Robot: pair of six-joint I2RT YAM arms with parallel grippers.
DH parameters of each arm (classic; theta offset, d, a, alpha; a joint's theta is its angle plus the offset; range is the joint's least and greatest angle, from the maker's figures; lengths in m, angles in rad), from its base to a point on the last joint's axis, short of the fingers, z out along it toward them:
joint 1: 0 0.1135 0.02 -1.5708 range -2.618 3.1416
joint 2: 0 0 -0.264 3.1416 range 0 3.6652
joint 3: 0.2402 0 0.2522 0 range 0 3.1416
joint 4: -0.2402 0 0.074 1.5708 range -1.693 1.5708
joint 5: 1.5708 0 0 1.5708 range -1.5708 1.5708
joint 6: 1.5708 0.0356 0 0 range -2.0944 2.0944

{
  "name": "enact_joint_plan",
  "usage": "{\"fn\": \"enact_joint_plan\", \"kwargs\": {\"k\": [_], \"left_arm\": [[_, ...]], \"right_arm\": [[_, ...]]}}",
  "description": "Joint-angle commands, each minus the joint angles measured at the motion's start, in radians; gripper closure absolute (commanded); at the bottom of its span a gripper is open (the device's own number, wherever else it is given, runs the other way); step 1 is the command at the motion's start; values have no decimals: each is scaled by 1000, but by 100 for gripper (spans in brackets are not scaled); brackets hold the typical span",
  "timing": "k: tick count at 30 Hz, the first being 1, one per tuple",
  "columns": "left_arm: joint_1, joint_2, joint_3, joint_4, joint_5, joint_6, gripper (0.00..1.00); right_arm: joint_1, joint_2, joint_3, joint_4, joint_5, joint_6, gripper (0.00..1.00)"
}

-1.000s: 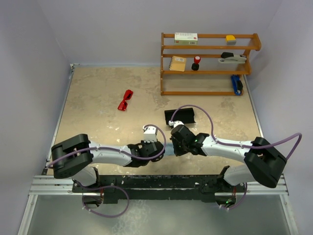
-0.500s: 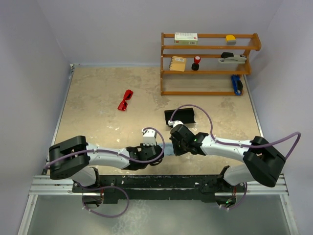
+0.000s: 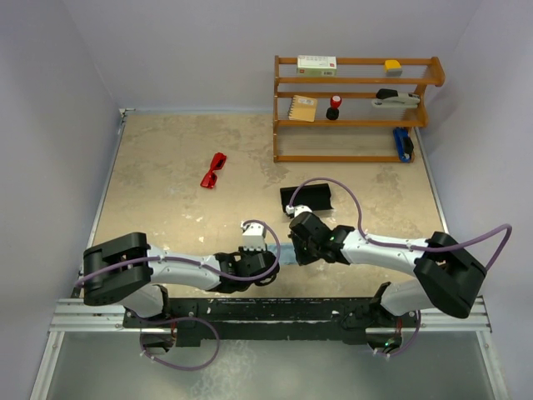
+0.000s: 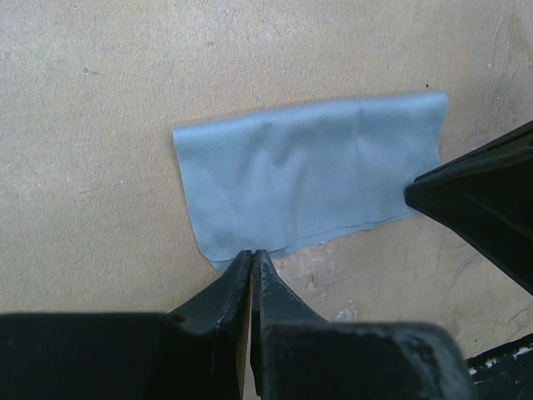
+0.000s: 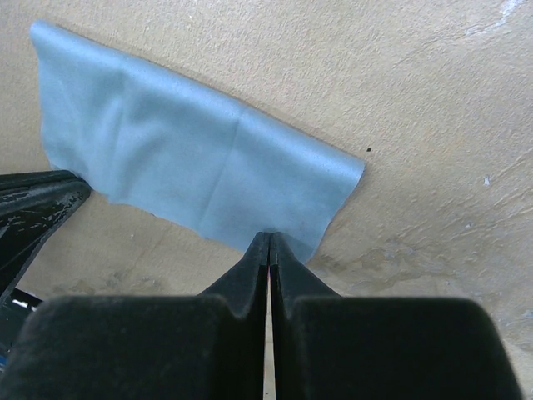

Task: Organize the sunglasses
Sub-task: Fold the glasses cleaning cloth at the center of the board.

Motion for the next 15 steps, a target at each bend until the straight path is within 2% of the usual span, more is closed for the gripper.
{"fn": "enact_joint_plan", "kwargs": {"k": [1, 15], "left_arm": [[-14, 5, -24, -48, 31, -16, 100], [-16, 20, -25, -41, 25, -20, 100]], "right_arm": [[4, -1, 38, -43, 7, -13, 100], [6, 44, 85, 31, -91, 3, 100]]}}
